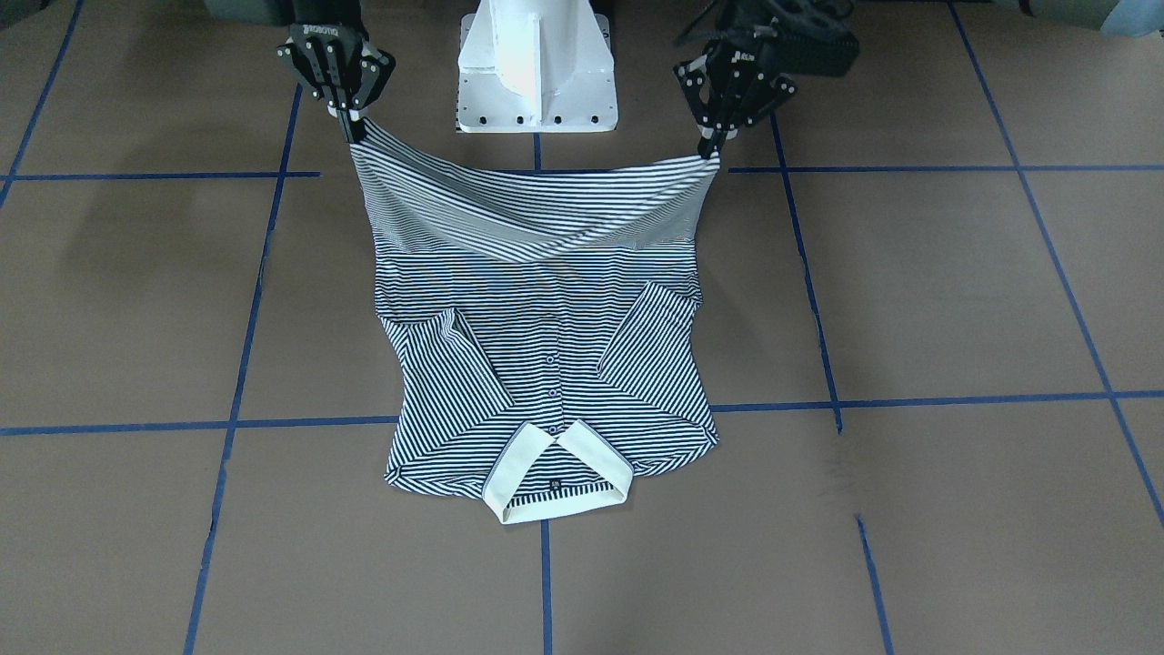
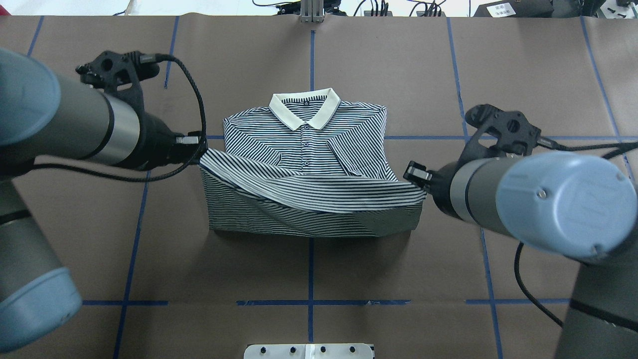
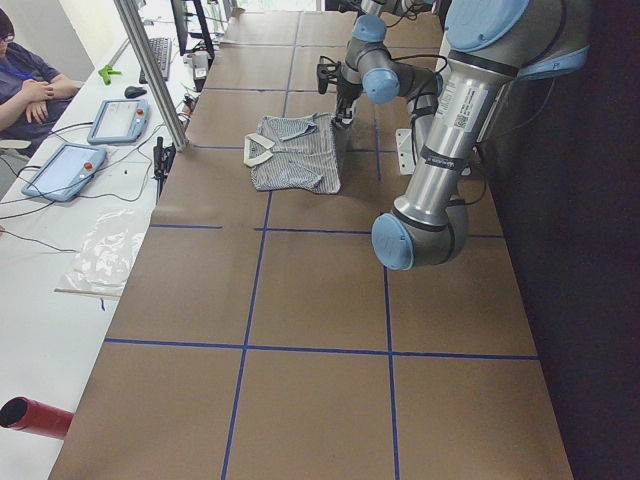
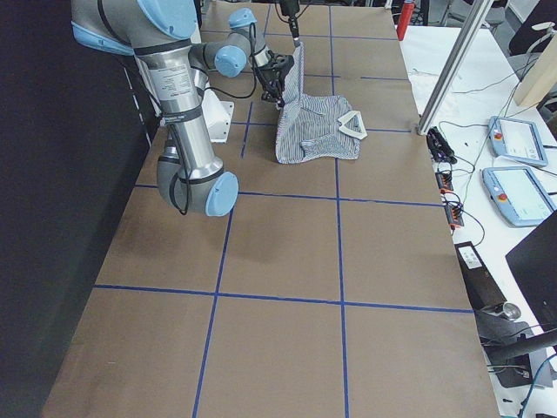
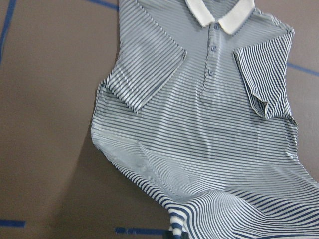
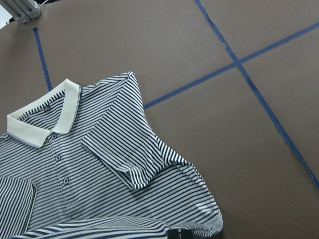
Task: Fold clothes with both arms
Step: 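Lift the hem with both grippers and fold it toward the collar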
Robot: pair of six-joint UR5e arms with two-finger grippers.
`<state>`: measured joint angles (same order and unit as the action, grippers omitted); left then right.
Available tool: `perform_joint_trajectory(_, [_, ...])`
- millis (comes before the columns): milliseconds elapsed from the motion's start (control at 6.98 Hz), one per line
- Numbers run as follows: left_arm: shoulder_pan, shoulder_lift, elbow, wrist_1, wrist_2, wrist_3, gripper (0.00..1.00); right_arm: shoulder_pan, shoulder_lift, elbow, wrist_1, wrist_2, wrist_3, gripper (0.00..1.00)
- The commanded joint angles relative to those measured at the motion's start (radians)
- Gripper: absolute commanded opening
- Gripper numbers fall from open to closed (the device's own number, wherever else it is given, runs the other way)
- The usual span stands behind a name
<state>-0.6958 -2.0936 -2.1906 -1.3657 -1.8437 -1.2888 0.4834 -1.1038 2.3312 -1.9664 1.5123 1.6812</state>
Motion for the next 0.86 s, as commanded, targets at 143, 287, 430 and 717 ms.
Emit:
perform_joint_trajectory(143, [-0.141,-0.092,0.306,-0.140,0.003,0.130,0.00,0.193,0.105,-0.429,0.331,0.083,-0.090,0.00])
perform_joint_trajectory(287, [-0.149,-0.094,0.419,-0.255,0.004,0.149,0.00,0.217,0.146,-0.570,0.428,0.083,-0.122,0.00])
perform_joint_trajectory(430, [-0.152,-0.098,0.514,-0.362,0.006,0.149,0.00,0.228,0.200,-0.696,0.484,0.083,-0.124,0.00])
perform_joint_trajectory(717, [-0.151,-0.141,0.714,-0.501,0.058,0.161,0.00,0.241,0.226,-0.872,0.616,0.083,-0.136,0.00])
